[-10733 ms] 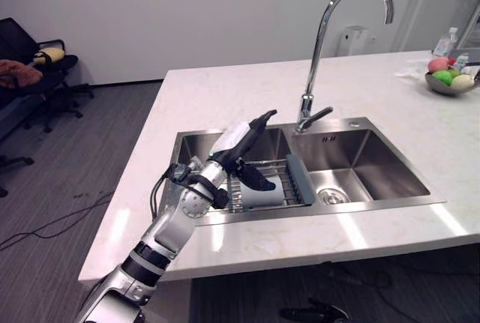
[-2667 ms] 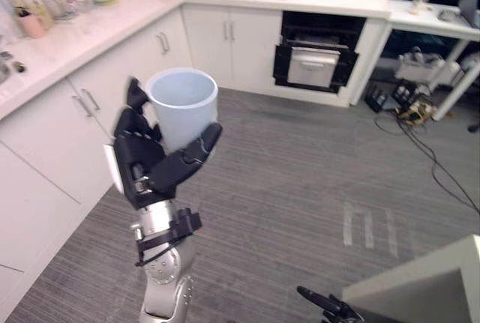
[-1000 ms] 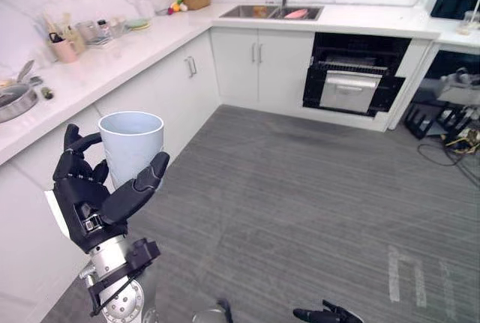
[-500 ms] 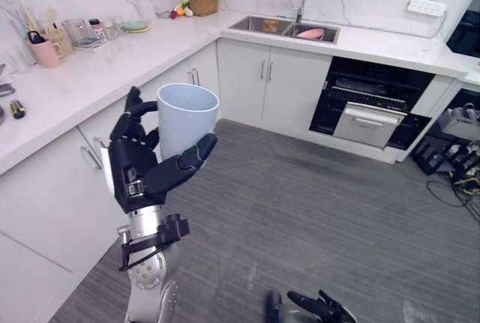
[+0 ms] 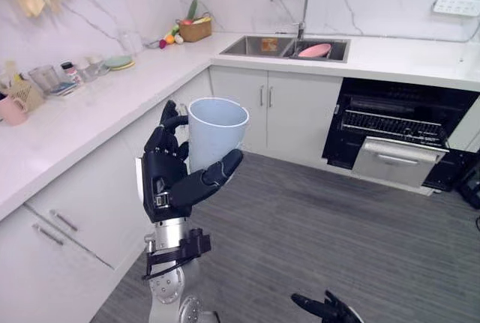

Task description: Walk over to the sink, pick up the cup, carry it to the dishwasher, place the cup inside the dishwasher, then close the dishwasher door

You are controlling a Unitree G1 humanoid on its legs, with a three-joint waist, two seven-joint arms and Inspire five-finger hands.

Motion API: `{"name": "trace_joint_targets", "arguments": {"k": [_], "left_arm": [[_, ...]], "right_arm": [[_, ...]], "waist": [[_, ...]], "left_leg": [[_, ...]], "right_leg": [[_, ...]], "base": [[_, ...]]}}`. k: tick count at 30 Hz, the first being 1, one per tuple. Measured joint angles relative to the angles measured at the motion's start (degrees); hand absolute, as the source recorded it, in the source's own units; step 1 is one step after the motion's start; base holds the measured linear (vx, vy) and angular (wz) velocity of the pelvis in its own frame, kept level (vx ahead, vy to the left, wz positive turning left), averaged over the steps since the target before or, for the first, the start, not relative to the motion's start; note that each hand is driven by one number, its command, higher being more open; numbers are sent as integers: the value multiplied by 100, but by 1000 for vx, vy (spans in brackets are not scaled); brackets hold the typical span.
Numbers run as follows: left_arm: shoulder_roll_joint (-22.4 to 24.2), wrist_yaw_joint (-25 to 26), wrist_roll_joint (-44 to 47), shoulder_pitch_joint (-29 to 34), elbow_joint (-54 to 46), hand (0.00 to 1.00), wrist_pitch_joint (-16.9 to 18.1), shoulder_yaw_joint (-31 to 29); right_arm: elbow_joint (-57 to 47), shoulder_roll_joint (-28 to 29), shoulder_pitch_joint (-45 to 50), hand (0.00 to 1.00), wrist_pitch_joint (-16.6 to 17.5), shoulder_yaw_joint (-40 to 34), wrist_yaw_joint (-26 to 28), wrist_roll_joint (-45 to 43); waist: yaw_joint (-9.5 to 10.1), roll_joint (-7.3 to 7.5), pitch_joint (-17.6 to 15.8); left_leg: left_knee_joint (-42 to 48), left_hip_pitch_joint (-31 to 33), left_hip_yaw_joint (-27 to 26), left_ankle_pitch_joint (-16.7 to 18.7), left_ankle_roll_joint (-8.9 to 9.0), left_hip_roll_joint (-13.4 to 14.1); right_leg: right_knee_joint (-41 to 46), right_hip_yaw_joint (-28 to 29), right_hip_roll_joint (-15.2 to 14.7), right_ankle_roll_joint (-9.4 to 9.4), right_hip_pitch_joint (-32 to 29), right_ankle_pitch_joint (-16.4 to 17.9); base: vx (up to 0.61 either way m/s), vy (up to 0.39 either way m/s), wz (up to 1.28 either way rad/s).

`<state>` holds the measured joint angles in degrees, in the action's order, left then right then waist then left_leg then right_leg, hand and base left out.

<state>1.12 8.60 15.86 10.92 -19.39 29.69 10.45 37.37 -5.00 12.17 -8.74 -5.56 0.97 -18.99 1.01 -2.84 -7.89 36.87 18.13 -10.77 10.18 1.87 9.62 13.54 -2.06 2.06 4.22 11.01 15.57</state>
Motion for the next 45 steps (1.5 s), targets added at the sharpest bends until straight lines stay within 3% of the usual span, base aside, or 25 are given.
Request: {"name": "trace_joint_targets", "arguments": {"k": [1,3,4,9,10,11,12,13,15,17,19,20,21,23,27,29,30,31,33,35,38,40,43,44,45], "left_arm": [[-34,45,0,-1,0,0,13,1],[-128,214,-5,59,17,0,10,131],[-288,265,-4,18,104,0,2,190],[-615,227,-1,-149,202,0,-22,437],[-700,207,-1,-197,101,0,-20,530],[-724,207,-1,-196,26,0,-20,529],[-721,245,-6,-199,-91,0,-28,579],[-715,279,-38,-206,-150,0,-34,622],[-706,633,-489,-459,-241,0,-26,727],[-751,729,-538,-729,-218,0,-75,743],[-717,745,-499,-741,-210,0,-117,725],[-701,739,-446,-700,-217,0,-122,731],[-659,731,-429,-687,-203,0,-101,724],[-503,708,-351,-631,-37,0,-139,745],[-482,633,-414,-551,165,0,-205,1128],[-475,584,-415,-488,165,0,-201,1198],[-384,555,-418,-458,156,0,-195,1265],[-261,501,-468,-417,15,0,-150,1251],[-125,490,-471,-285,-75,0,-42,1260],[-139,482,-467,-209,-71,0,-30,1255],[-186,511,-465,-197,40,0,-16,1240],[-198,551,-471,-200,233,0,-12,1267],[-244,691,-477,-201,502,0,-13,1262],[-330,757,-477,-211,601,0,6,1250],[-450,793,-470,-226,638,0,-15,1248]], "right_arm": [[164,-27,-262,100,57,16,-90,0],[282,-26,-432,100,231,14,-256,0],[304,139,-489,100,305,8,-393,1],[81,381,-302,100,558,-72,-1094,62],[10,464,-198,100,660,-92,-1320,43],[-8,515,-190,100,704,-96,-1424,43],[-22,544,-154,100,796,-94,-1543,64],[-41,544,-114,100,822,-96,-1573,76],[-610,603,67,100,871,-50,-1610,257],[-1400,782,302,100,996,-52,-1713,442],[-2252,790,570,100,1216,-6,-1782,729],[-2673,792,692,100,1334,89,-1873,819],[-2976,772,737,100,1380,158,-1921,869],[-3135,612,568,100,1417,233,-1957,1035],[-3902,678,447,100,1430,467,-2269,1643],[-4078,693,464,100,1425,487,-2311,1644],[-4319,672,540,100,1408,479,-2339,1645],[-4726,643,624,100,1398,509,-2345,1729],[-5043,529,592,100,1406,582,-2343,1874],[-5011,488,456,100,1400,626,-2357,1874],[-4644,352,-103,100,1426,777,-2357,1896],[-4290,85,-612,100,1498,985,-2254,2132],[-4207,-99,-848,100,1565,1282,-2147,2285],[-4169,-81,-876,100,1648,1406,-2131,2311],[-4192,-2,-870,100,1688,1511,-2135,2310]], "waist": [[10,-22,23],[139,-53,95],[81,213,211],[-68,610,314],[-43,727,300],[-44,800,277],[-89,812,251],[-146,748,249],[-446,506,220],[-651,485,202],[-686,494,206],[-663,612,284],[-652,638,310],[-575,354,330],[-518,341,263],[-491,328,202],[-363,8,146],[-328,112,102],[-220,-107,91],[-128,-79,96],[-34,99,171],[-22,80,195],[-9,-62,286],[-4,20,340],[-93,204,409]], "left_leg": [[-1917,-224,461,-475,27,-440],[-2828,-550,1304,-1899,61,-793],[-2646,-611,1155,-1674,-38,-955],[-1249,-889,640,-176,-188,-965],[-1465,-1291,466,9,-197,-997],[-1635,-1528,342,39,-221,-1040],[-2104,-2075,161,104,-313,-1072],[-2317,-2341,70,121,-335,-1045],[-2540,-2834,-75,233,-294,-712],[-2703,-3094,-74,232,-292,-604],[-2792,-3565,-84,313,-207,-628],[-2750,-3831,-105,505,-103,-725],[-2581,-3948,-147,753,-32,-788],[-2198,-3864,-240,1006,-49,-519],[-2038,-3878,-391,918,-114,-406],[-806,-3491,-416,763,-297,-209],[489,-2897,-382,272,-384,289],[1930,-2147,-384,-360,-247,560],[2783,-1484,-303,-182,-150,962],[2281,-1132,-454,238,-190,1016],[-596,-1093,-307,355,-21,481],[-2506,-1310,393,-191,256,108],[-3062,-1486,568,-1160,246,20],[-3052,-1641,488,-1457,461,-45],[-3193,-1775,381,-1413,357,-208]], "right_leg": [[-1,343,-61,-161,67,98],[73,986,-99,-386,197,268],[204,1287,-344,-396,198,351],[1573,1442,-474,-707,186,-10],[2709,1098,-586,-948,-298,-387],[3351,896,-725,-885,-618,-797],[4290,548,-982,-590,-1127,-2077],[4632,463,-1036,-380,-1340,-2539],[5088,69,-760,-404,-2250,-806],[4114,-504,-665,-460,-2663,-458],[2515,-1149,-658,-328,-2671,-506],[1494,-1482,-659,-196,-2514,-1135],[1114,-1759,-662,411,-2399,-1251],[1114,-1687,-375,480,-2314,-1186],[1193,-1689,-240,276,-2157,-660],[844,-1777,-171,178,-1781,-614],[541,-1934,-29,9,-1339,-474],[1016,-1762,-209,-111,-1187,-89],[902,-1760,-144,122,-919,-82],[745,-1561,-156,156,-721,-54],[408,-1011,-347,83,-654,-200],[185,-483,-401,-160,-564,-350],[18,49,-352,-425,-358,-337],[4,308,-408,-573,-280,-252],[-61,364,-607,-694,-247,-286]], "base": [[589,148,-124],[589,248,-141],[589,262,-92],[508,192,-56],[393,120,-65],[271,90,-89],[263,105,-79],[387,135,-83],[377,100,-40],[427,38,-12],[602,-72,-33],[555,-106,-41],[540,-85,-47],[402,-56,-48],[169,-75,-10],[49,-74,6],[184,-26,6],[345,52,-3],[345,89,-22],[302,33,-51],[288,71,-88],[323,163,-109],[373,257,-107],[378,303,-75],[349,292,-58]]}}
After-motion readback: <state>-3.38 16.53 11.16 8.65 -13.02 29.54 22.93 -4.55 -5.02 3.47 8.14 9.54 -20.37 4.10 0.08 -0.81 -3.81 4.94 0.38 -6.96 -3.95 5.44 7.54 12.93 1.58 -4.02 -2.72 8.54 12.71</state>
